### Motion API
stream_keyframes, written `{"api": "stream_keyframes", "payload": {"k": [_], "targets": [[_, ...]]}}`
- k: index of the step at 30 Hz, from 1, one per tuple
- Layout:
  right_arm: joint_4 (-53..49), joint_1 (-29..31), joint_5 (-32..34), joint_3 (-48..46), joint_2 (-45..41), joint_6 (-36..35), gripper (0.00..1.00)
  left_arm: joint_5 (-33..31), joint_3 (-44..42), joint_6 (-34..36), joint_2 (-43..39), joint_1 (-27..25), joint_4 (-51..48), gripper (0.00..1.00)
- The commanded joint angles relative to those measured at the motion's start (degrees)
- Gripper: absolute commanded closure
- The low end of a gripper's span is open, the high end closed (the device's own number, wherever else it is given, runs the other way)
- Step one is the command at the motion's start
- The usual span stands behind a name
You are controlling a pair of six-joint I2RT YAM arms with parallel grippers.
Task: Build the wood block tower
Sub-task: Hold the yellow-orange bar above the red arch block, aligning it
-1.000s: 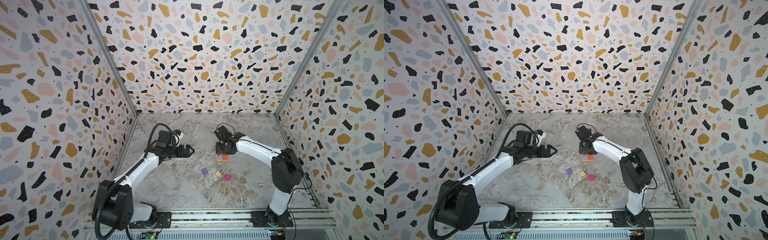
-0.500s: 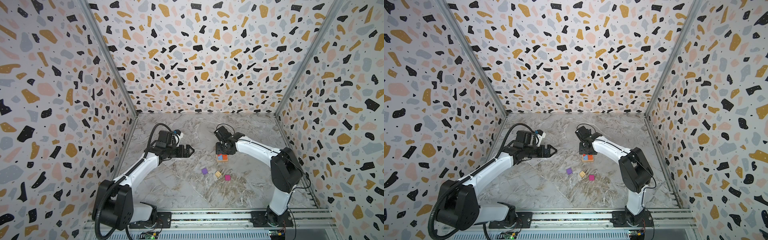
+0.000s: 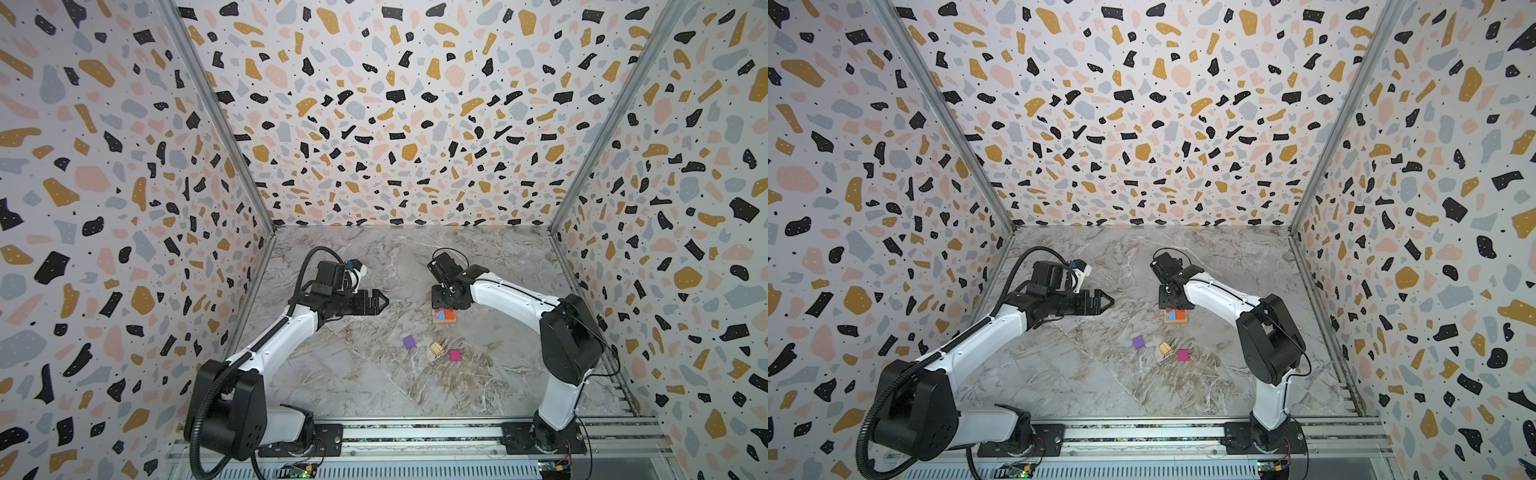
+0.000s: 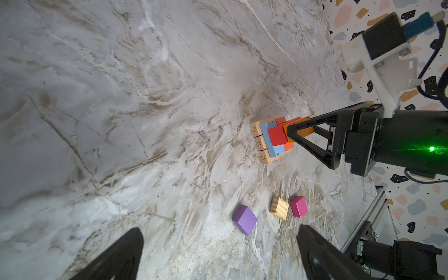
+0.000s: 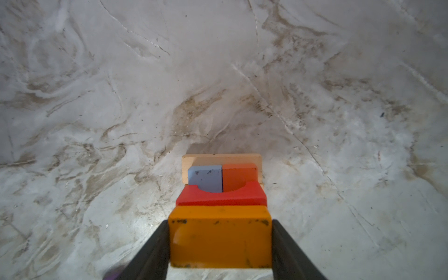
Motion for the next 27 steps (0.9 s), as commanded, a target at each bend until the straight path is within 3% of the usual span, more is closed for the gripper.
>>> {"api": "stream_keyframes", "payload": {"k": [1,27], "targets": [[-0.91,0.21,0.94,1.64,0.35,-0.63,0.42,0.64,-0.38,0.43,-0.64,0.21,0.99,0.0],[-1.42,0.22,1.07,1.75,-0.35,-0.89,0.3,0.69,-0.39,0.41,-0.82,0.23,1.01,0.0]]}}
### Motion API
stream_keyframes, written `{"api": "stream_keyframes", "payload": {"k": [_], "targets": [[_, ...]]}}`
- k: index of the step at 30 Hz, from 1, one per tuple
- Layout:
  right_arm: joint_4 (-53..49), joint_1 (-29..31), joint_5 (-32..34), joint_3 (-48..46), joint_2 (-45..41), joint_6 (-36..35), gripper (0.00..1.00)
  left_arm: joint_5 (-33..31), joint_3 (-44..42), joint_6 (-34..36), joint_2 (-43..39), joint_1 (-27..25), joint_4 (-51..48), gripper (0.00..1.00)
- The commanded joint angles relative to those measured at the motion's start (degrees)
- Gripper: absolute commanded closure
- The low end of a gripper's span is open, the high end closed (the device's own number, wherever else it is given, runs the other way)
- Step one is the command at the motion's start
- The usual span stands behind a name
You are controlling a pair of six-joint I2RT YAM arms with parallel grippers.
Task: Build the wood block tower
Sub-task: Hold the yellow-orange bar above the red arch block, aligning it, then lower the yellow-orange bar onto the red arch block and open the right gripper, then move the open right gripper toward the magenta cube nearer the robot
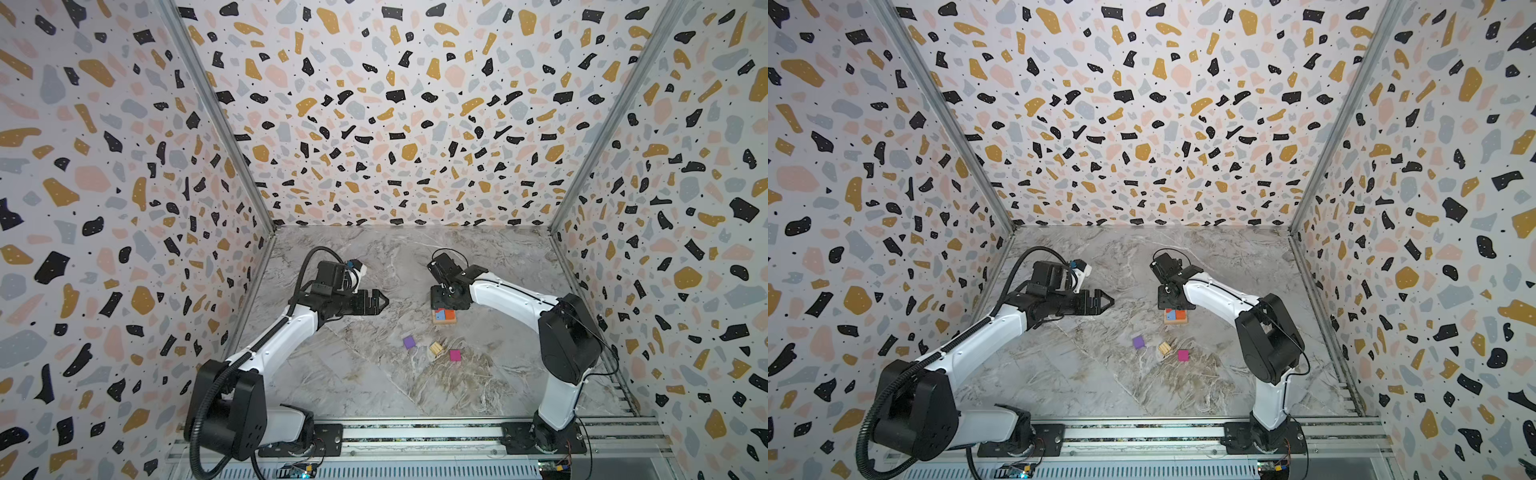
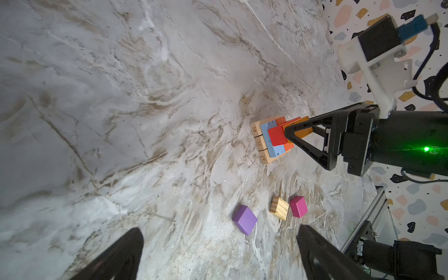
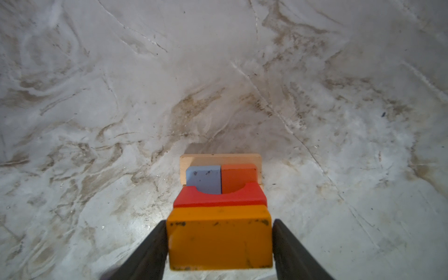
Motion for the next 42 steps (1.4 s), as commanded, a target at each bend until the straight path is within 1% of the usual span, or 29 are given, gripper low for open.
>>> {"api": "stream_keyframes", "payload": {"k": [1,6,10,14,19,23,28,32,34,40,42], "targets": [[-1.48,0.26,0.97,1.84,-0.75,-0.8,0.28,0.65,-0.39,0.42,-0.82,0.22,0.97,0.0],[-2.59,0.17,1.49,2.62,-1.94,-2.0,0.16,0.47,-0.38,0.43,-0.82,0.23,0.99,0.0],[-3.28,0.13,2.15,2.25,-5.79,-4.84,0.12,-0.81,0.14,1.04,-0.65,0.16,0.12,0.0],[-4.94,0.16,1.67,2.05,-9.14,-9.06,0.12,-1.2,0.41,1.04,-0.42,0.25,-0.07,0.0],[-5.93,0.45,-1.72,0.45,-13.17,-13.62,0.16,-2.04,0.59,1.04,-0.16,0.29,-0.12,0.0],[-4.52,1.08,-4.88,-2.88,-16.94,-15.81,0.18,-1.56,0.74,0.84,0.54,0.32,-0.08,0.0],[-5.95,2.38,-6.22,-6.48,-19.32,-16.64,0.2,-1.77,0.59,0.65,0.42,0.35,0.09,0.0],[-9.18,3.08,-6.68,-9.28,-20.07,-14.48,0.23,-1.56,0.66,0.59,0.46,0.33,0.21,0.0],[-9.46,4.0,-5.84,-11.43,-20.85,-12.32,0.24,-1.5,0.74,0.51,0.5,0.33,0.27,0.0],[-6.51,6.85,-4.65,-19.1,-23.09,-6.2,0.26,-1.1,0.79,0.41,0.88,0.35,0.44,0.0],[-5.7,7.31,-4.12,-21.16,-23.37,-3.77,0.28,-0.96,0.76,0.34,0.99,0.35,0.44,0.0]]}}
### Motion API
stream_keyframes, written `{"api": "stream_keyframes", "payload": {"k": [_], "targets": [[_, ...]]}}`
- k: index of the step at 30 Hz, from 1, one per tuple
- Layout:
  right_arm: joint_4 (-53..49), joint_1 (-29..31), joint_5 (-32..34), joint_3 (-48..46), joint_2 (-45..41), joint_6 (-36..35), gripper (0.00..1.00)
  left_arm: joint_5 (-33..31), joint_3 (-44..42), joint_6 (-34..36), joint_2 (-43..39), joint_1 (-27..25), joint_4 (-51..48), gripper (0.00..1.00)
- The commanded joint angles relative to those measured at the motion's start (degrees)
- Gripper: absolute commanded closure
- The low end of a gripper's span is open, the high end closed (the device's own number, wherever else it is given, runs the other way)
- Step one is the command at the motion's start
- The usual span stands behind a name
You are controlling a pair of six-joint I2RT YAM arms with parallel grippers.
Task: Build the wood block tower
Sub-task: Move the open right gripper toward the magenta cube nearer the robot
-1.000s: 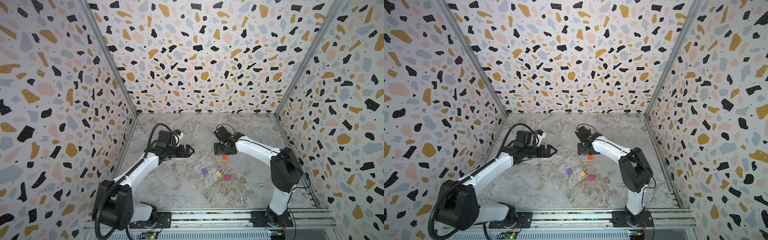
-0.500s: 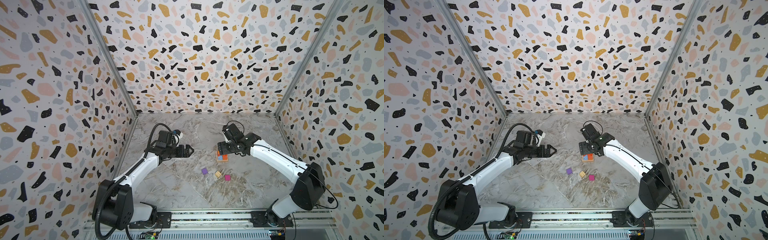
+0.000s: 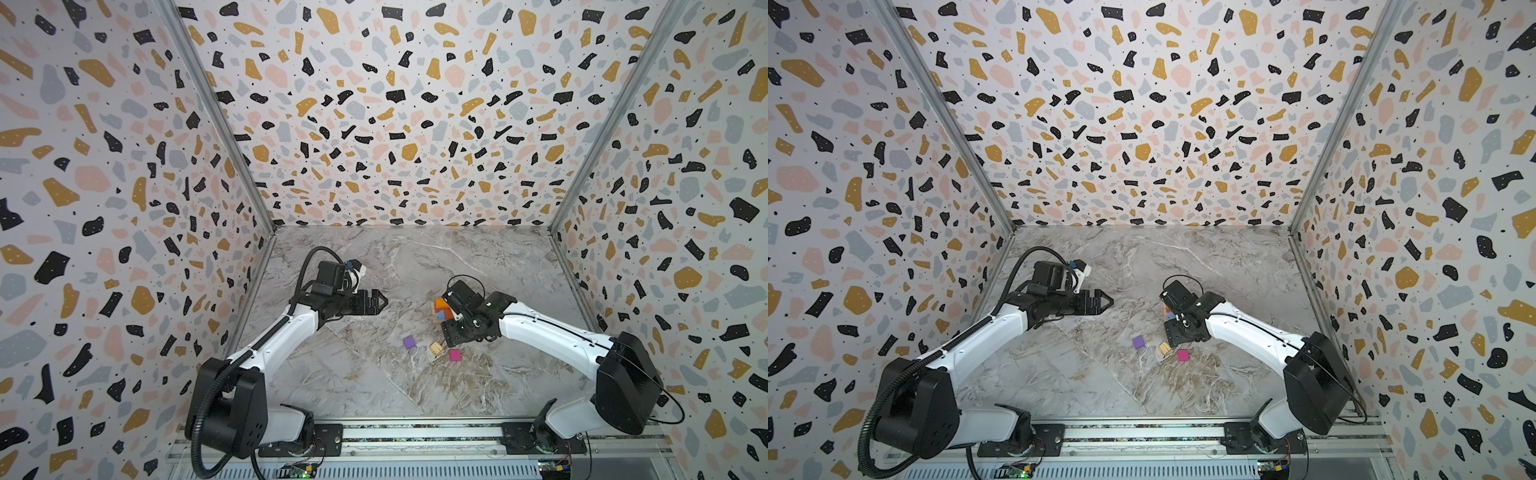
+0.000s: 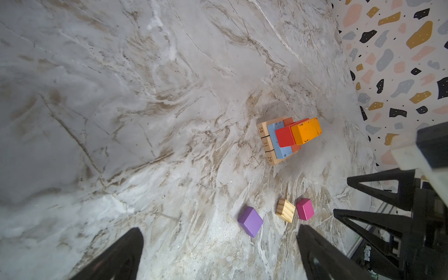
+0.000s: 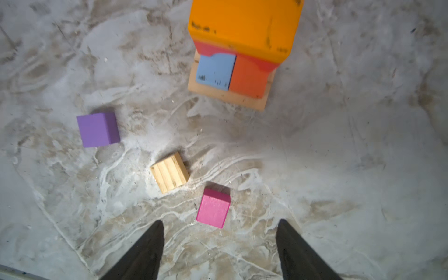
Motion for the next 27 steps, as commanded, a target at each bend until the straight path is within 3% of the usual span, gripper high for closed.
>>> {"api": "stream_keyframes", "payload": {"k": [1,9,27], "targets": [[0.96,0.9,0.93,-2.61,-2.3,5.5,0.29,0.56,0.72,0.34,0.33,0.32,0.57,0.0],[7.82,2.42,0.08,-9.23,-2.21,10.43,0.36,0.5,0.52,0.25,0.27,0.38,0.66,0.0],[10.74,5.08,2.46,-11.36,2.2,14.82,0.47,0.48,0.34,0.25,0.27,0.36,0.66,0.0]]}}
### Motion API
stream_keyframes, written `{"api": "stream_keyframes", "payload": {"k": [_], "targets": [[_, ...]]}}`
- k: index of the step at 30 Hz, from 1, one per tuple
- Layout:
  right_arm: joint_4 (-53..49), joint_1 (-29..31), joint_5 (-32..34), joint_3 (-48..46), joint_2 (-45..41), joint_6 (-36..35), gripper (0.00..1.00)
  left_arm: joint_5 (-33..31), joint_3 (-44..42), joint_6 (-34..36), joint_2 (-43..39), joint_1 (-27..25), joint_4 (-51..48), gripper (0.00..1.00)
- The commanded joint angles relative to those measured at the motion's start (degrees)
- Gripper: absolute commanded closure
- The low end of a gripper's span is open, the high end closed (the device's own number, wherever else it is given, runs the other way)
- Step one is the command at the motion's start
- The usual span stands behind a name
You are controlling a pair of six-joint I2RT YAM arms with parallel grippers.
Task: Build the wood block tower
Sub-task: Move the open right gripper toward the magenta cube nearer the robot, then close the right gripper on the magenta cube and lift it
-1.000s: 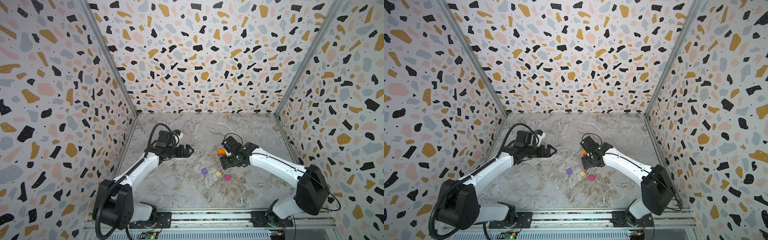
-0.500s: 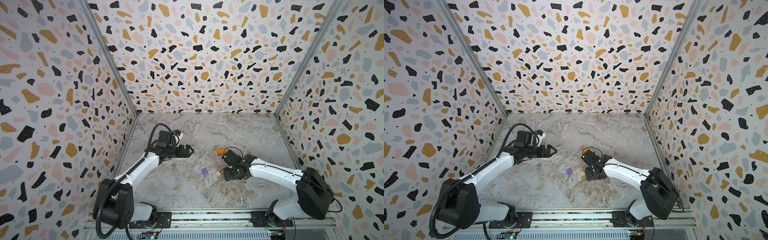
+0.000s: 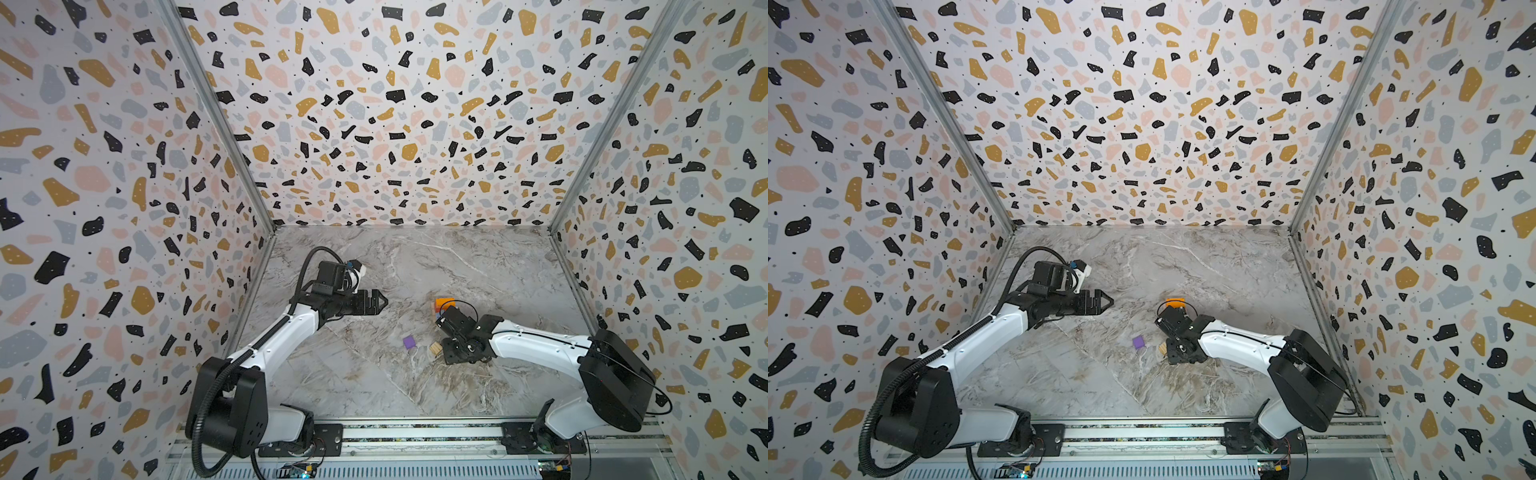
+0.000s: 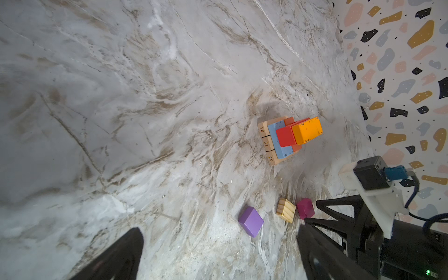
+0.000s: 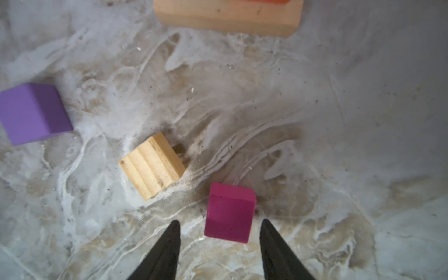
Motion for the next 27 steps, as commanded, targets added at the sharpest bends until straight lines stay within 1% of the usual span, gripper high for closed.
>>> {"api": "stream_keyframes", "payload": {"k": [1,11,27], "targets": [[-0.13,0.3,1.78,-0.52,0.32,1.57,0.47,0.52,0.32,0.25,0.14,0.38,0.67,0.0],[1.46,0.34,0.88,-0.52,1.84,1.49,0.54,0.51,0.24,0.11,0.1,0.33,0.67,0.0],[1.67,0.28,1.26,-0.38,2.68,1.48,0.62,0.5,0.15,-0.01,0.0,0.33,0.81,0.0]]}}
